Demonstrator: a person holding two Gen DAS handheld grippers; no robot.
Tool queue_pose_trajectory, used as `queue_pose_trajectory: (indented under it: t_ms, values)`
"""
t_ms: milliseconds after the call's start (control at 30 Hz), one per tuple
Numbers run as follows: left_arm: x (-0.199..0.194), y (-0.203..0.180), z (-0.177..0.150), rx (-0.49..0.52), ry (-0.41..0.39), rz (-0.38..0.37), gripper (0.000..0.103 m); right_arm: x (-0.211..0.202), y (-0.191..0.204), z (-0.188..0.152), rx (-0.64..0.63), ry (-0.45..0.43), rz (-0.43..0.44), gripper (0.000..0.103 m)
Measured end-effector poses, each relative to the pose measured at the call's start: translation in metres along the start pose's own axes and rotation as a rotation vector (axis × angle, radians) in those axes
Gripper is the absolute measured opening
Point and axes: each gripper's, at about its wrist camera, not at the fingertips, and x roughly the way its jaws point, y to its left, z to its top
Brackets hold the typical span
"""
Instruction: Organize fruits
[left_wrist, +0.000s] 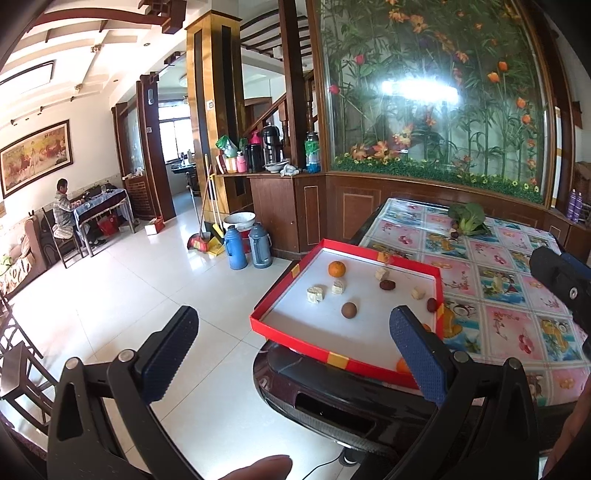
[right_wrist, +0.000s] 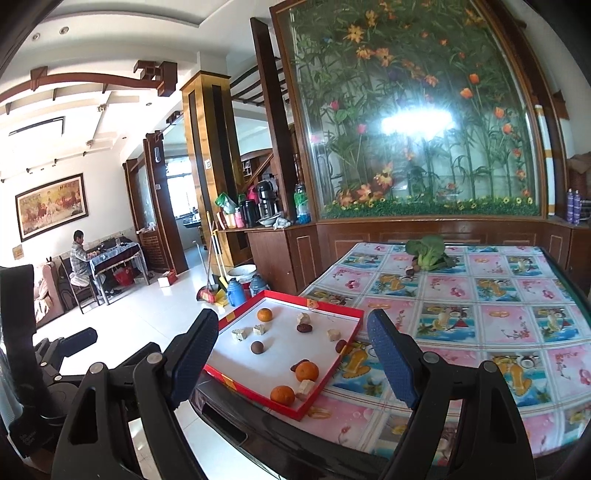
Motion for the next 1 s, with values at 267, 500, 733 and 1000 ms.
queue_pose_trajectory:
  t_ms: [267,500,733,1000]
  values:
    - [-0.038,0.002,-0.015,-0.009,-0.026,-0.068,0.103,-0.017,0.008,-0.003,-0.026,-0.025,-0.031,0.084]
    - [-0.049,-0.003,-0.020,0.034,-0.042,-0.082,0.103,-0.011,0.007,-0.007,-0.034,-0.034,-0.031,0.084]
    - [-0.044,0.003,-0.018,0.010,-0.043,-0.072,0.103,0.006,0.006,-0.006,-0.034,-0.008,-0.015,0.084]
    - [-0.009,0.005,-0.010,-0.002,-0.003,-0.030,0.103,0.034,0.010,-0.005,-0.095,-0.001,-0.024,0.084]
